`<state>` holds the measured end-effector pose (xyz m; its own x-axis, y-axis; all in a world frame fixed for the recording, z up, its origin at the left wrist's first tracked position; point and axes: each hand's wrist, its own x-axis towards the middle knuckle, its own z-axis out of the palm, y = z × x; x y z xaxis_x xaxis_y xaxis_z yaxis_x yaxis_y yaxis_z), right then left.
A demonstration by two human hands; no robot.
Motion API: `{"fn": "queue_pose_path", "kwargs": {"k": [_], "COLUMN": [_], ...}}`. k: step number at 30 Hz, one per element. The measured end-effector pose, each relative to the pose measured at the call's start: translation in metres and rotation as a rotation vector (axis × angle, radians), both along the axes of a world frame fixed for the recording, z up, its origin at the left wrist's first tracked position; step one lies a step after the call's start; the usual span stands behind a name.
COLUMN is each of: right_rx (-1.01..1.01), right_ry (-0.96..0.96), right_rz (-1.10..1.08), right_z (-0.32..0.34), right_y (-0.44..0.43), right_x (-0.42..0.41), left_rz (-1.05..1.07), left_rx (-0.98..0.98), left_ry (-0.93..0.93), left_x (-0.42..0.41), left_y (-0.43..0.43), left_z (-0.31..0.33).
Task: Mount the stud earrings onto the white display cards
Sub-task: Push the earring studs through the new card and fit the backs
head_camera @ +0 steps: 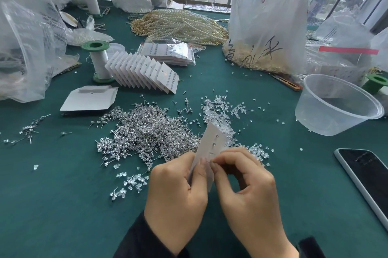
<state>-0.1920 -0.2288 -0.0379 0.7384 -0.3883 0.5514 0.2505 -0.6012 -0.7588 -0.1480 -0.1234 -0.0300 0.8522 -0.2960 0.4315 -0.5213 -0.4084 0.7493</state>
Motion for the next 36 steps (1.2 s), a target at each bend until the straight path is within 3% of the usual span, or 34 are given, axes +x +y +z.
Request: {"fn": "queue_pose_path", "kwargs": {"k": [19, 30, 36], "right_rx": [-0.030, -0.085, 0.031], "right_ry": [0.053, 0.046, 0.023], "right_rz": [-0.025, -0.022, 0.032], "right_z": [0.003, 0.000, 0.009], "right_y": [-0.002, -0.002, -0.015], "right_x": [0.001, 0.003, -0.002], "left_rz": [-0.050, -0.009, -0.064], "left_rx": [-0.061, -0.018, 0.055], "left_ry": [0.096, 0.056, -0.028], "left_x": [0.006, 0.007, 0.008], "left_y": [-0.004, -0.007, -0.012], "left_z": [-0.003, -0.001, 0.014]}}
